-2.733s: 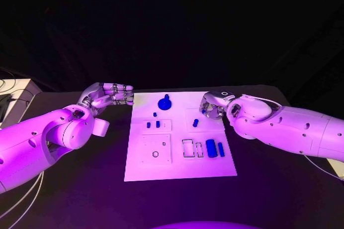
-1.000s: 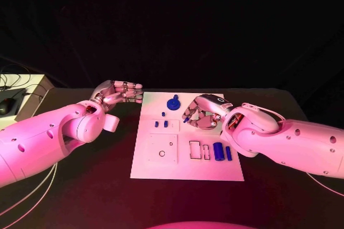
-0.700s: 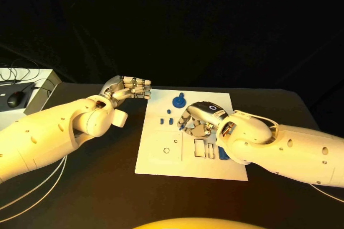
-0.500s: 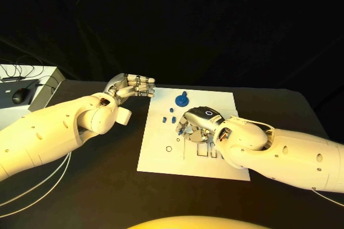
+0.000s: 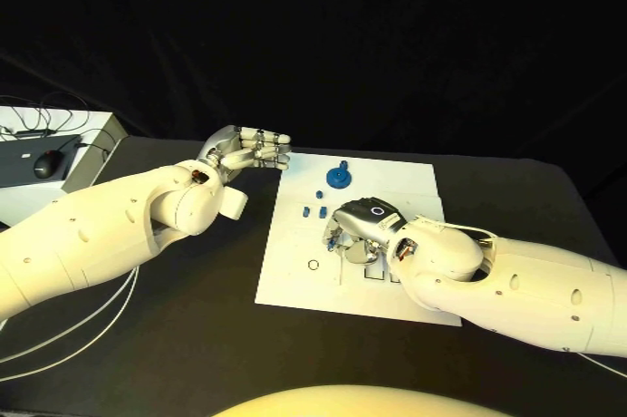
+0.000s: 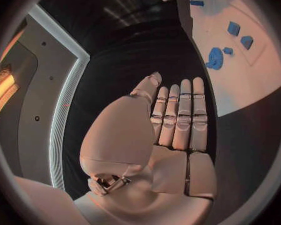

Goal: Assemble the parts on the task board

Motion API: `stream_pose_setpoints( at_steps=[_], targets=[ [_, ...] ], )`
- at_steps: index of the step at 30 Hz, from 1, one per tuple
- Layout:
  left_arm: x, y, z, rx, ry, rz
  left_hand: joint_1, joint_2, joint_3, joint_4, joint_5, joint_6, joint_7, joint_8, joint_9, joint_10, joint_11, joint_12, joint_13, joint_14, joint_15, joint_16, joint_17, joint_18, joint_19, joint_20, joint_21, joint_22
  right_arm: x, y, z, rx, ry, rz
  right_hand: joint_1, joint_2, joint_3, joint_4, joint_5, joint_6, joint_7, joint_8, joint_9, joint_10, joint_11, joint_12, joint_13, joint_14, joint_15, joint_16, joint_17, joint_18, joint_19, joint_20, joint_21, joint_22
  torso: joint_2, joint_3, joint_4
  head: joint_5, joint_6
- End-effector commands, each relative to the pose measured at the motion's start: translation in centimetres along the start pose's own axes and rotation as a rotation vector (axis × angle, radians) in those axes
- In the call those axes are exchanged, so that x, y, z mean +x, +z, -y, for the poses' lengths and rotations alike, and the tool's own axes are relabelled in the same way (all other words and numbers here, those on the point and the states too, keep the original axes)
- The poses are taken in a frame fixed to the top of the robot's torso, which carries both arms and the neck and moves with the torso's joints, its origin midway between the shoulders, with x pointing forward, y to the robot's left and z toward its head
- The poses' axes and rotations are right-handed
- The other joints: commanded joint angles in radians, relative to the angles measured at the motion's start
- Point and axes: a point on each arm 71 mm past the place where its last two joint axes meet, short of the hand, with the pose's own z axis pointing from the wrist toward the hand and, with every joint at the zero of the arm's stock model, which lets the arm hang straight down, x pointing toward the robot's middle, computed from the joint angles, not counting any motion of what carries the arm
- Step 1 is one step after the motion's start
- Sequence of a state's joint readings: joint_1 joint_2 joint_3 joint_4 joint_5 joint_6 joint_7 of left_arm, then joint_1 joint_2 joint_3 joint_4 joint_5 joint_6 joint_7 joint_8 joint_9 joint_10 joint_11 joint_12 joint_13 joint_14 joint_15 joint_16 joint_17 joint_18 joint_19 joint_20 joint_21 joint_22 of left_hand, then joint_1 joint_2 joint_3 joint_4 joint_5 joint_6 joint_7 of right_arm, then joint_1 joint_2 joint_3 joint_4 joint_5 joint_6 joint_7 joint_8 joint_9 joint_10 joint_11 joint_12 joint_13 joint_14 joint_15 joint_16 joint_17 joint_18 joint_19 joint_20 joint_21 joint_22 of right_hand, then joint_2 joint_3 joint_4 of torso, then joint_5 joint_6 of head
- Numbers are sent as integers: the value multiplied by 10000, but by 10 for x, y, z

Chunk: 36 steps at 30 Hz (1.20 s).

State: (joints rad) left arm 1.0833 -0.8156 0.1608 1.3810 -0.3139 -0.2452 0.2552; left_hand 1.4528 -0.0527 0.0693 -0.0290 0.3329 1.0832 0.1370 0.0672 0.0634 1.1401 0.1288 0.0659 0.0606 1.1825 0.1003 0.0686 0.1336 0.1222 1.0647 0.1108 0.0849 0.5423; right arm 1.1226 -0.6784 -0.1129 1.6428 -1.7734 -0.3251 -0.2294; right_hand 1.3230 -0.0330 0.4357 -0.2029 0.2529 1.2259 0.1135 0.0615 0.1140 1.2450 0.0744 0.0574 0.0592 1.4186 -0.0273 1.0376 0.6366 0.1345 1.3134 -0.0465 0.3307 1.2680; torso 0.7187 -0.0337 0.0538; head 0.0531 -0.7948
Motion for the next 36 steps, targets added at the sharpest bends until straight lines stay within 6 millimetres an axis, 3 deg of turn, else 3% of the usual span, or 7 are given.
stream_pose_setpoints(
  at_steps=[1,6,32,36],
  targets=[
    [1,0,1,92,-71,5,18,30,-14,-26,30,-15,70,-50,-2,-82,-15,-40,-14,-86,5,-12,8,-128,-20,10,14,-6,2,0,-2,-15,-408,-203,-3,99,14,-45,36,10,28,39,4,213,-162,26,15,-17,-75,67,-10,207,47,-6,-22,9,0,1,-5,26,-40],
    [1,0,1,84,-72,3,18,30,-14,-26,30,-15,70,-50,-2,-82,-15,-40,-14,-86,5,-12,8,-128,-20,10,14,-6,4,0,-1,2,-461,-289,-3,99,14,-45,36,10,28,39,4,213,-162,26,15,-17,-75,67,-10,207,47,-6,-22,9,0,4,2,-32,-58],
    [-1,-1,1,6,-65,3,19,26,-29,-1,29,-18,73,-51,-3,-104,-6,-39,-14,-107,14,-13,9,-126,-22,22,-10,-31,8,2,0,48,-649,-475,-3,99,14,-45,36,10,28,39,4,213,-162,26,15,-17,-75,67,-10,207,47,-6,-22,9,5,4,3,-10,-121],
    [-1,-1,1,-2,-63,3,19,26,-29,-1,29,-18,73,-51,-3,-104,-6,-39,-14,-107,14,-13,9,-126,-22,22,-10,-31,9,3,0,29,-640,-462,-6,108,1,-47,-1,-12,34,35,1,197,-158,23,14,-24,-72,79,-19,202,232,-3,-537,453,14,0,5,-13,-126]
  ],
)
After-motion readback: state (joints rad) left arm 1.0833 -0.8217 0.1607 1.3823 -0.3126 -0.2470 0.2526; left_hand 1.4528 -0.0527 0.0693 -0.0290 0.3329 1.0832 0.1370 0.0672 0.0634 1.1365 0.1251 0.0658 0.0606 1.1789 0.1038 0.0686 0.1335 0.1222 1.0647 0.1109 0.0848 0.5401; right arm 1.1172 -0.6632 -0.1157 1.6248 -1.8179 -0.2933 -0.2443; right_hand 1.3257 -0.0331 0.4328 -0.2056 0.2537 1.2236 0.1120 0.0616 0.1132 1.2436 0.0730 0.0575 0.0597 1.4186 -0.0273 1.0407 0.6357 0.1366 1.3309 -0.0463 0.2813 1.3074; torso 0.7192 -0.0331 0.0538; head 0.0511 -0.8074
